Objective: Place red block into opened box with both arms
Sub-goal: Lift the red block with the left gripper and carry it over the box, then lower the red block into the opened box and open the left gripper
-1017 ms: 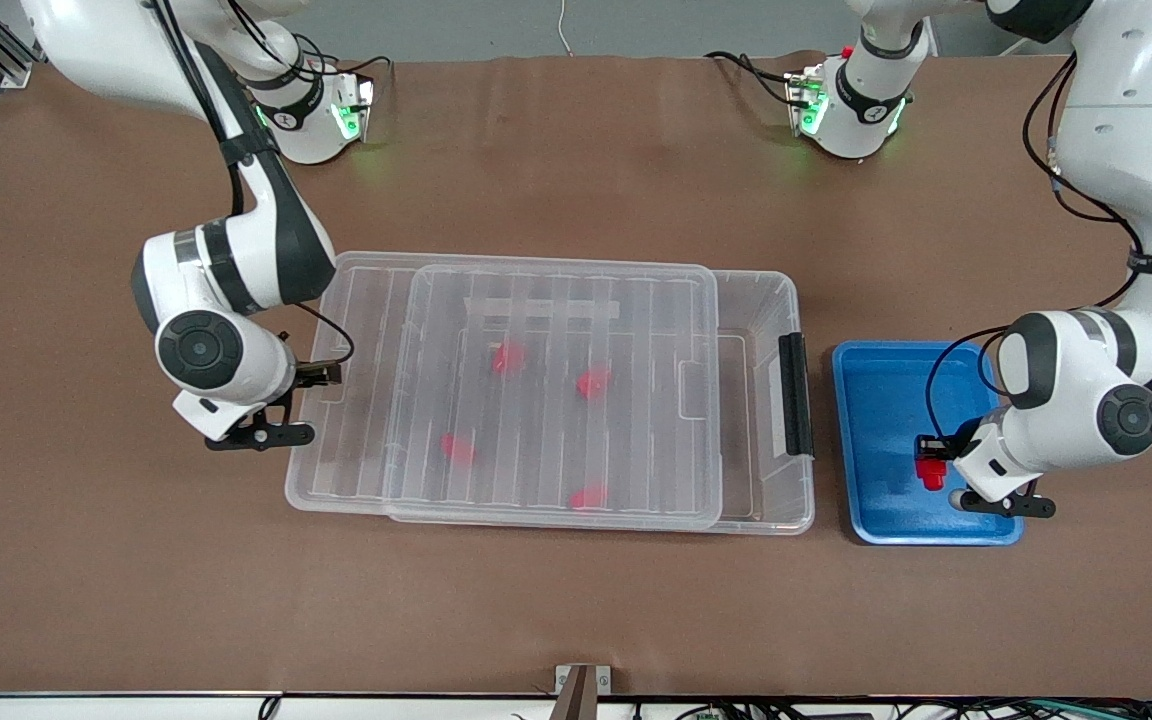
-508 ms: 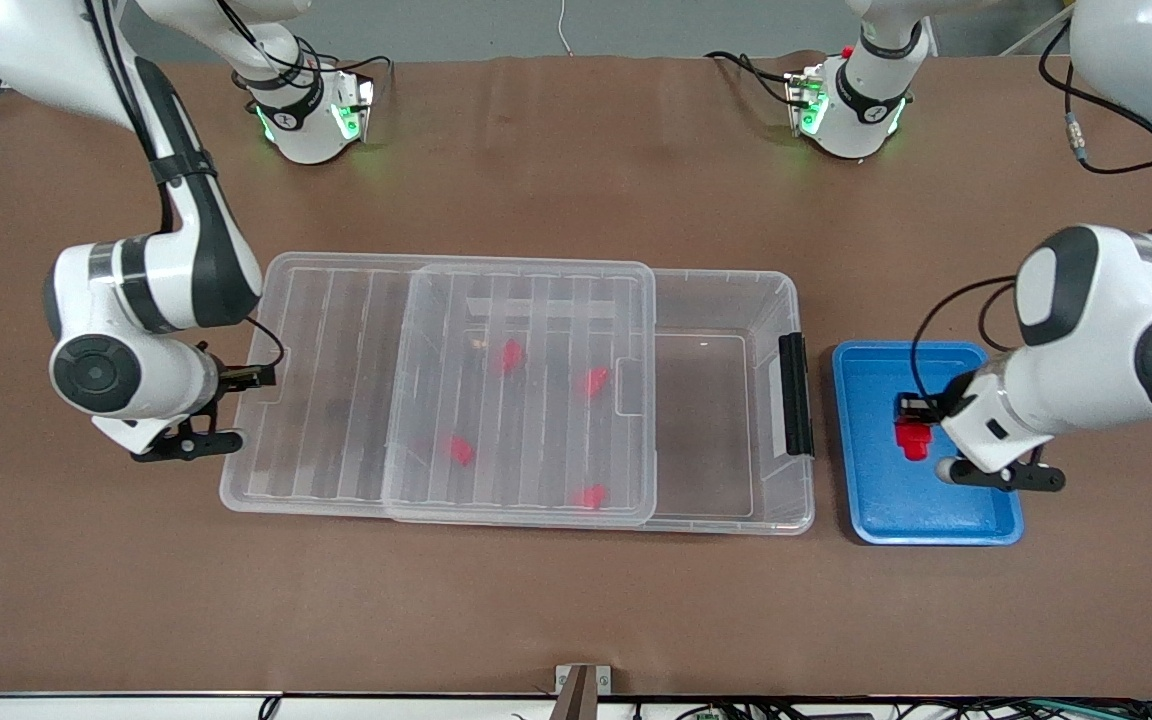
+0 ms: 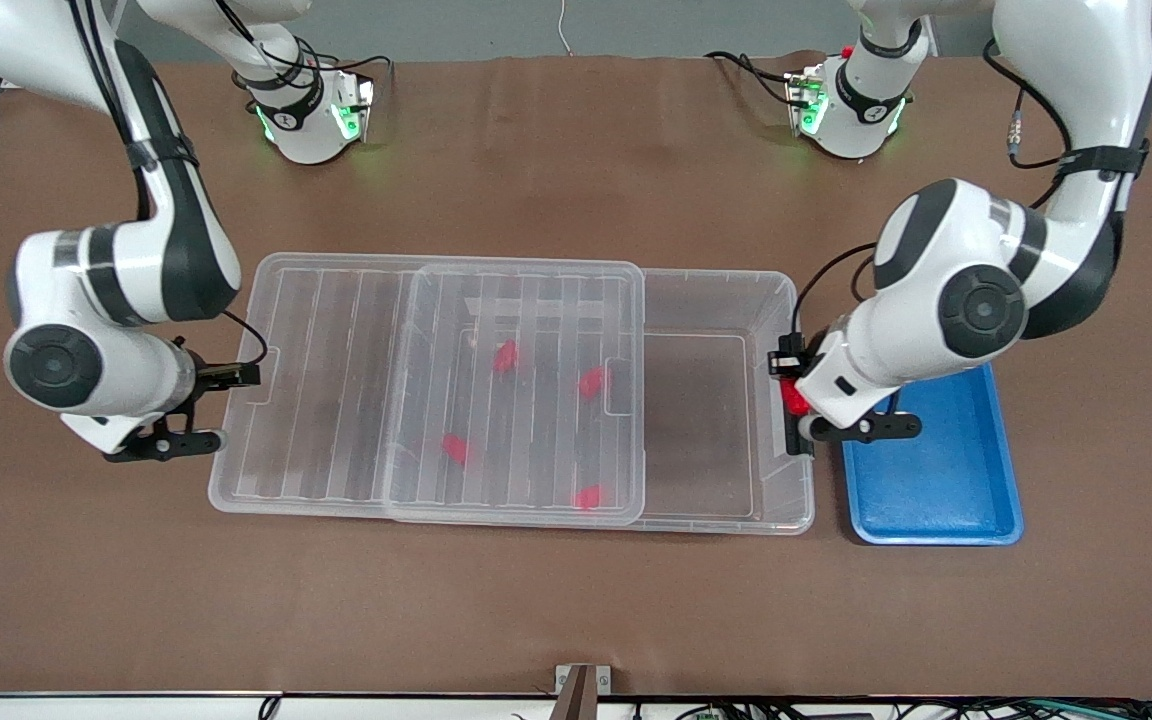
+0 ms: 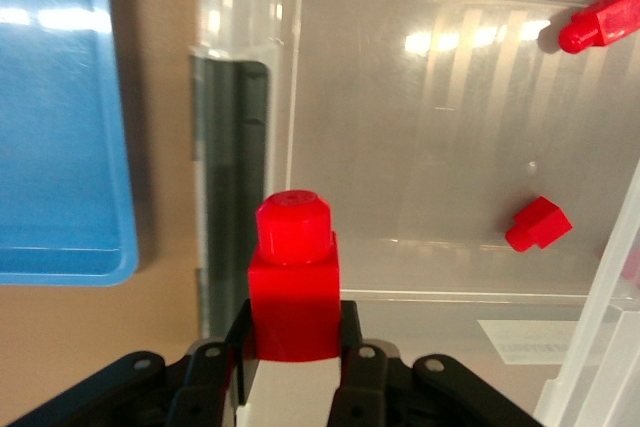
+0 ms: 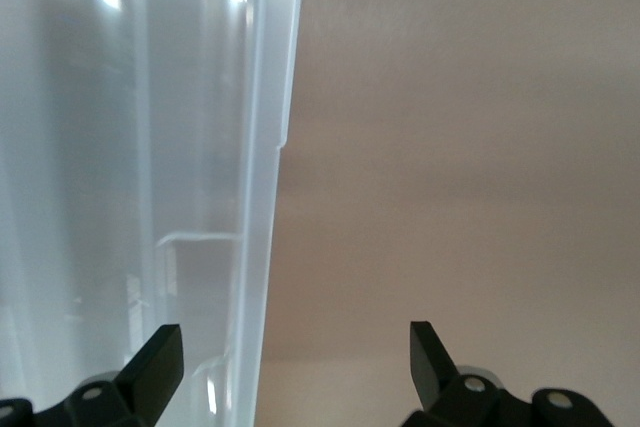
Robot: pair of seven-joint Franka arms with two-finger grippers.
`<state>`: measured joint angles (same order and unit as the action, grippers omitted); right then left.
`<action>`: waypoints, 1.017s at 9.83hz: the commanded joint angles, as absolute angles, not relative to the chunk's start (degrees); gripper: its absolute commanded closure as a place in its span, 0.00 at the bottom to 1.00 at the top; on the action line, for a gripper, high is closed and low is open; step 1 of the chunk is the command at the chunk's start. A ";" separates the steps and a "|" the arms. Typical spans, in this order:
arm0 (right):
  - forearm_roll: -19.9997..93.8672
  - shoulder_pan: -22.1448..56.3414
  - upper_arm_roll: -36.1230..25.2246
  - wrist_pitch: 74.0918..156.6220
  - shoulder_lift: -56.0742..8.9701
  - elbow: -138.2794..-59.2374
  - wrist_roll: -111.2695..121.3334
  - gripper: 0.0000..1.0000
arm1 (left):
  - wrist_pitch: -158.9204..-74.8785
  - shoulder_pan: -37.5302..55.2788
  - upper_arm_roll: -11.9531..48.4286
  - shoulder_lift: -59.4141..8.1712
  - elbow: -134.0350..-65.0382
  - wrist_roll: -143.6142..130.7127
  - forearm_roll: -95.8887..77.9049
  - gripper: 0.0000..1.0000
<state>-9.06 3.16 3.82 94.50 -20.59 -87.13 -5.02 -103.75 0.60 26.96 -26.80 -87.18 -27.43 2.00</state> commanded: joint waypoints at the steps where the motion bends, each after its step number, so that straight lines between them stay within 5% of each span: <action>1: -3.98 -0.77 3.52 90.27 -12.25 -84.12 -5.63 0.00 | -108.61 3.07 26.98 -32.23 -88.07 -28.39 2.37 1.00; 6: 1.23 -5.80 1.15 80.17 3.23 -86.29 -4.48 0.00 | -116.89 7.02 26.81 -38.84 -90.79 -28.91 8.17 1.00; 10: 0.97 -7.03 0.70 84.53 0.79 -85.60 -4.92 0.00 | -119.25 9.75 26.81 -42.26 -92.19 -35.58 16.06 1.00</action>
<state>0.04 -5.79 0.57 82.41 0.97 -85.07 -4.81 -116.42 8.68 26.95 -39.84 -90.88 -32.70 12.95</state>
